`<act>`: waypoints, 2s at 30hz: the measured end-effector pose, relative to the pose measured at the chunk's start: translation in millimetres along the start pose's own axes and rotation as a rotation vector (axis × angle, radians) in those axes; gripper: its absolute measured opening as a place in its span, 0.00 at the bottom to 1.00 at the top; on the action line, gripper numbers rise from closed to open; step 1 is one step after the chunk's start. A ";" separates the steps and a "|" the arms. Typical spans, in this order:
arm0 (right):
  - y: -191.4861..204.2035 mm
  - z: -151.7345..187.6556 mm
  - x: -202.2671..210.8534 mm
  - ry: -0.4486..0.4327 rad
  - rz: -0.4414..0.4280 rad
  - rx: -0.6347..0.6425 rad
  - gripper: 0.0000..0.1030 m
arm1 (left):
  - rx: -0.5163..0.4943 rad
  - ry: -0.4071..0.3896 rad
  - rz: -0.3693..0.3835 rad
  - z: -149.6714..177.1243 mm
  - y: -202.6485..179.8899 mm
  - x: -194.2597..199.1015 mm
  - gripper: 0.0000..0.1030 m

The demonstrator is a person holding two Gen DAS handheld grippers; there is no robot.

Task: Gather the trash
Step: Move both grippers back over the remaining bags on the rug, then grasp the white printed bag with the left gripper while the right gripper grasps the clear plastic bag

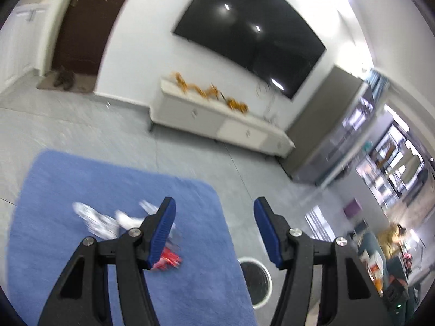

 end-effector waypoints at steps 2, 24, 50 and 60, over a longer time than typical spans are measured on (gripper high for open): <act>18.2 -15.9 4.2 -0.019 -0.057 0.009 0.58 | 0.007 -0.047 -0.020 -13.6 10.2 23.8 0.56; 225.0 -109.6 -41.6 0.078 -0.237 0.354 0.58 | -0.146 -0.151 -0.286 -83.6 56.4 109.8 0.56; 97.7 40.4 -369.1 0.589 -0.077 0.126 0.47 | 0.081 0.262 -0.250 86.0 216.4 -177.2 0.56; 82.5 68.6 -395.4 0.643 -0.098 0.069 0.32 | 0.092 0.256 -0.244 111.6 214.8 -200.6 0.44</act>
Point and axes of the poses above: each gripper's, at about its wrist camera, not at the fingertips, and x roughly against the way its jaws point, y to its left, z to its underside, the point moved 1 cm from there along -x, roughly the way its jaws point, and after that the axes turned 4 degrees about -x, right-handed, at the moved point
